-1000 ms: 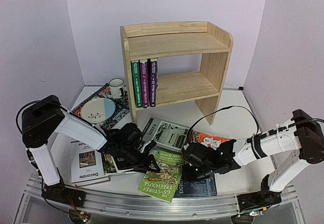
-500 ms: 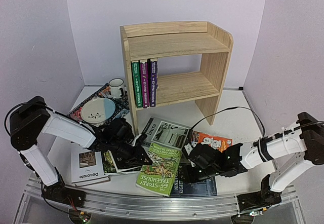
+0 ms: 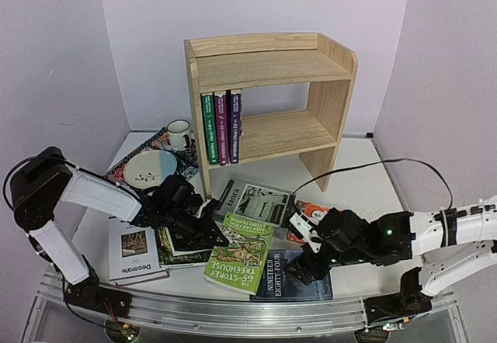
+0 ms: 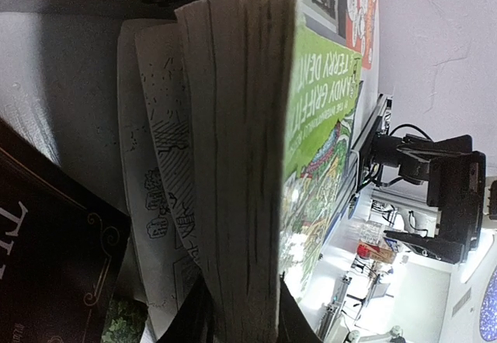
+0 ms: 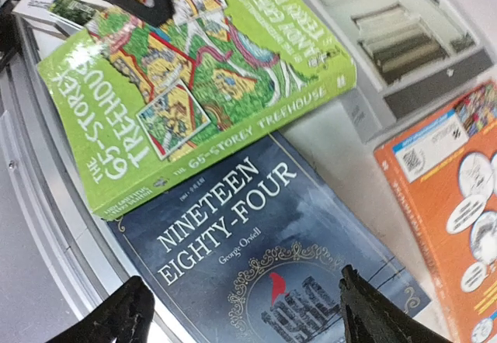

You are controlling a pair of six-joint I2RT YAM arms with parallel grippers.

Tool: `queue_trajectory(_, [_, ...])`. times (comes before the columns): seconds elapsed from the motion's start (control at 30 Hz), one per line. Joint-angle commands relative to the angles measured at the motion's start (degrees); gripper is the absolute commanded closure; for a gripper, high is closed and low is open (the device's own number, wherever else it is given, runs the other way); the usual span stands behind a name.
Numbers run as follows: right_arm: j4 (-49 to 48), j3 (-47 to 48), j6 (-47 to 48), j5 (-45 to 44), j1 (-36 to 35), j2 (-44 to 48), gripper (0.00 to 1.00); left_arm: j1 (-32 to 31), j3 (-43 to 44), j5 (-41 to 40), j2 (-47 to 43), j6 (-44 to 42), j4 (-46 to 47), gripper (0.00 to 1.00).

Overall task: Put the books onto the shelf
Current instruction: Pick up the book from the book pile, then pass from the left arm to the right

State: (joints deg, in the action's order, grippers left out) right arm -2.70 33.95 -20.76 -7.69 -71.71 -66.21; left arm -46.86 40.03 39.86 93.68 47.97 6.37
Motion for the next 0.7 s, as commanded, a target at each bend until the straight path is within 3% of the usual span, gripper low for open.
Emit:
queue_trajectory(0.0, [-1.7, -0.7, 21.0, -1.5, -0.6, 4.7, 0.16, 0.6, 2.3, 4.5, -6.4, 1.4, 2.9, 1.0])
queue_trajectory(0.03, [-2.2, -0.9, 24.7, 0.2, -0.6, 5.3, 0.06, 0.6, 2.3, 4.9, -6.9, 1.8, 3.0, 1.0])
queue_trajectory(0.07, [-2.2, -1.0, 29.5, 2.8, -0.6, 5.8, 0.02, 0.6, 2.3, 5.2, -7.6, 2.3, 3.0, 1.0])
queue_trajectory(0.13, [-1.1, -0.9, 41.0, 9.9, -0.8, 6.3, 0.02, 0.6, 2.2, 5.7, -8.6, 3.3, 3.0, 1.0])
queue_trajectory(0.2, [-1.2, -0.5, 48.6, 10.6, -1.1, 6.4, 0.02, 0.6, 2.3, 6.5, -9.1, 4.2, 3.0, 1.0])
queue_trajectory(0.4, [-2.0, 1.1, 67.3, 7.5, -2.5, 4.4, 0.02, 0.6, 3.2, 8.8, -10.6, 5.9, 3.0, 1.0])
queue_trajectory(0.67, [-12.3, 0.4, 87.4, -2.3, -7.7, 0.7, 0.02, 0.6, 4.6, 13.1, -11.3, 7.3, 3.1, 1.0])
